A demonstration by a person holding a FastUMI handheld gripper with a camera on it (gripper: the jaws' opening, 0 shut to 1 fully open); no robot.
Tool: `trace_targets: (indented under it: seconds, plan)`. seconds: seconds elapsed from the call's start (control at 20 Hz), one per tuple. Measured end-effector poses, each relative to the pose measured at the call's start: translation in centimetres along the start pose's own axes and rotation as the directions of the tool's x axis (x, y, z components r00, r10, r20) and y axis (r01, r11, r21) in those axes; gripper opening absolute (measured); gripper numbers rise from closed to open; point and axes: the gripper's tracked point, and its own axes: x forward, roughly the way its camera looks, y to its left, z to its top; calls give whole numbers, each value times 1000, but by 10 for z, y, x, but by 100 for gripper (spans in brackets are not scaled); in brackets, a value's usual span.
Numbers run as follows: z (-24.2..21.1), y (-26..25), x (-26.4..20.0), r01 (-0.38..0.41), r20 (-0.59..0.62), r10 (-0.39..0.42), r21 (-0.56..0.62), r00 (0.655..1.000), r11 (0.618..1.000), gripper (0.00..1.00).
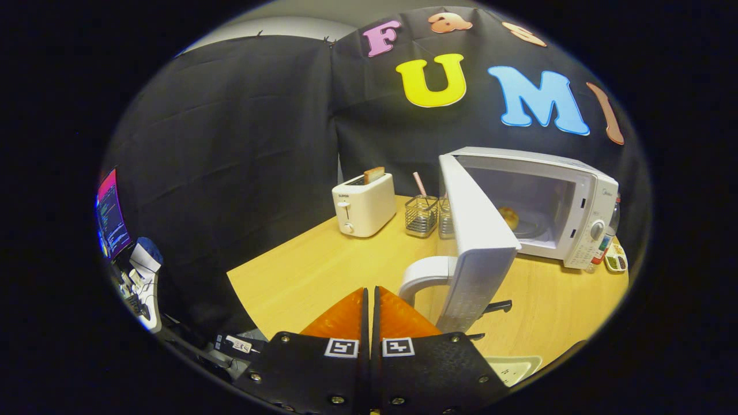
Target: Open the microwave, put the food inside, and close the microwave door.
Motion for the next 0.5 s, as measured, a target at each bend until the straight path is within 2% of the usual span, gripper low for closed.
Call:
trace_targets:
  seconds: [0.5]
  plan:
    - [10,-84,-13,149,27,-151,56,988,987,1]
